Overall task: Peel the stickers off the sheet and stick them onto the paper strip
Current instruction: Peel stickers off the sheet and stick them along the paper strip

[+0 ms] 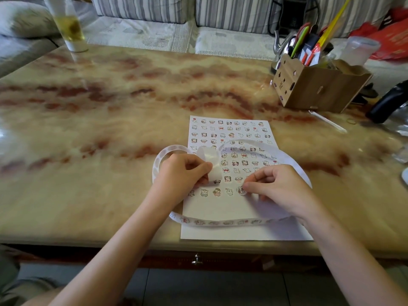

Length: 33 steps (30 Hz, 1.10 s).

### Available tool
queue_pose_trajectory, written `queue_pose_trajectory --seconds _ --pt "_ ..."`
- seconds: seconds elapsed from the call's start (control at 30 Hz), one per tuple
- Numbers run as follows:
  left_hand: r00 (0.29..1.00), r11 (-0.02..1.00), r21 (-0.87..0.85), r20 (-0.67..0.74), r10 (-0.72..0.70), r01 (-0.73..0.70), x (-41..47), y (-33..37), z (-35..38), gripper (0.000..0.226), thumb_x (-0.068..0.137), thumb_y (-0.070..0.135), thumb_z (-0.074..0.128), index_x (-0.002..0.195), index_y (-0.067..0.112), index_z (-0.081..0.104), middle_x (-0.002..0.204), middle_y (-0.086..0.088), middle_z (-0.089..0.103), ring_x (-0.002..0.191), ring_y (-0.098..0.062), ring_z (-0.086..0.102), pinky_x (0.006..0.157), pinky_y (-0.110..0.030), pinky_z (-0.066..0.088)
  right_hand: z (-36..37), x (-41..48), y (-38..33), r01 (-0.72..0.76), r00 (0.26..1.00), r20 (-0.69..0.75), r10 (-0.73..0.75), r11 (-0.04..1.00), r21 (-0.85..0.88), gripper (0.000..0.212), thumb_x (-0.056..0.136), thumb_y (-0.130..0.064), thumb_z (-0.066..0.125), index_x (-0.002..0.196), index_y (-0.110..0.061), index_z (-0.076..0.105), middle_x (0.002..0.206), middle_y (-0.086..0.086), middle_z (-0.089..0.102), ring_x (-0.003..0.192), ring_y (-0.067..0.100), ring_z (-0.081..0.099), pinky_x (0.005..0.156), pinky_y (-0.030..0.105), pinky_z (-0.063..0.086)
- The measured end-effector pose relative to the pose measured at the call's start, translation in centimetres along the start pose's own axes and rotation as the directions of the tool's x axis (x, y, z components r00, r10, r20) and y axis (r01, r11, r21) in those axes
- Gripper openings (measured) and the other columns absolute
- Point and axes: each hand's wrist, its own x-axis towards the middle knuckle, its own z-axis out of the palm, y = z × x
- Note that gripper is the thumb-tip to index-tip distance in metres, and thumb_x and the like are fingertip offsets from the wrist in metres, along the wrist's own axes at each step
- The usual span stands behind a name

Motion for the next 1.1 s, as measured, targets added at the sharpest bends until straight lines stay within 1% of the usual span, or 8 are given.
queue_pose_trajectory --seconds 0.27,0.4,0.5,0.67,0.8,0.93,1.03,1.1 --pt "1.0 1.0 0.007 -0.001 -0.008 0.008 0.0 0.0 0.1 0.023 0.088 0.018 0.065 0.07 0.005 0.07 0.059 0.002 0.07 0.053 -0.006 0.059 0.066 -0.023 0.053 0.4 0.2 0.3 -0.005 1.0 -0.016 0.005 1.0 0.004 0.005 0.074 -0.016 0.078 0.071 -0.015 0.074 0.075 0.006 0.073 0.048 0.007 0.052 0.061 0.024 0.042" --pt "1.0 1.0 0.008 0.002 -0.011 0.011 0.0 0.0 0.0 0.022 0.088 0.019 0.065 0.07 0.007 0.07 0.055 0.006 0.069 0.053 -0.005 0.059 0.067 -0.023 0.053 0.5 0.2 0.4 0.01 1.0 -0.018 -0.01 1.0 0.008 0.005 0.074 -0.014 0.077 0.071 -0.014 0.073 0.076 0.008 0.073 0.049 0.006 0.052 0.06 0.023 0.043" --pt "1.0 1.0 -0.001 0.006 -0.02 0.02 0.0 0.0 0.0 0.022 0.088 0.019 0.065 0.07 0.007 0.07 0.056 0.006 0.069 0.053 -0.006 0.059 0.067 -0.024 0.053 0.8 0.4 0.6 0.024 0.999 -0.044 -0.025 1.0 -0.014 0.007 0.073 -0.015 0.078 0.068 -0.016 0.072 0.074 0.006 0.073 0.055 0.008 0.053 0.064 0.028 0.044" --pt "0.999 1.0 -0.001 0.011 -0.031 0.031 0.0 0.0 0.0 0.021 0.088 0.02 0.065 0.072 0.007 0.07 0.059 0.003 0.07 0.055 -0.006 0.06 0.068 -0.025 0.054 1.1 0.4 0.9 0.04 0.997 -0.062 -0.042 0.999 -0.031 0.009 0.073 -0.016 0.078 0.069 -0.017 0.07 0.074 0.006 0.073 0.062 0.01 0.058 0.066 0.031 0.047" --pt "0.999 0.999 -0.018 0.012 -0.044 0.044 0.0 -0.1 0.1 0.022 0.088 0.02 0.065 0.071 0.008 0.07 0.061 0.002 0.071 0.059 -0.009 0.062 0.076 -0.031 0.055 1.3 0.4 1.0 0.066 0.993 -0.093 -0.073 0.995 -0.076 0.009 0.072 -0.017 0.077 0.068 -0.019 0.069 0.069 -0.002 0.072 0.066 0.009 0.063 0.074 0.036 0.053" --pt "0.999 0.999 -0.009 0.018 -0.039 0.039 -0.1 -0.1 0.1 0.023 0.088 0.019 0.065 0.067 0.012 0.069 0.058 0.005 0.07 0.056 -0.005 0.061 0.076 -0.03 0.055 1.3 0.4 1.1 0.081 0.991 -0.097 -0.091 0.992 -0.102 0.011 0.072 -0.017 0.078 0.071 -0.021 0.068 0.062 -0.006 0.067 0.057 0.0 0.056 0.07 0.031 0.05" --pt "0.999 0.999 -0.009 0.022 -0.037 0.037 -0.1 -0.1 0.1 0.025 0.088 0.019 0.065 0.064 0.015 0.068 0.056 0.007 0.069 0.053 -0.002 0.06 0.073 -0.026 0.054 1.2 0.5 1.2 0.082 0.993 -0.08 -0.089 0.993 -0.087 0.014 0.072 -0.019 0.079 0.074 -0.021 0.065 0.061 -0.008 0.063 0.06 0.003 0.055 0.068 0.028 0.046" --pt "0.999 0.999 -0.008 0.023 -0.038 0.038 -0.1 -0.1 0.1 0.024 0.088 0.019 0.065 0.065 0.014 0.068 0.056 0.007 0.069 0.053 -0.002 0.059 0.07 -0.023 0.054 1.0 0.7 1.1 0.083 0.995 -0.054 -0.088 0.992 -0.091 0.015 0.074 -0.016 0.078 0.075 -0.02 0.064 0.065 -0.005 0.064 0.062 0.006 0.055 0.068 0.027 0.045"
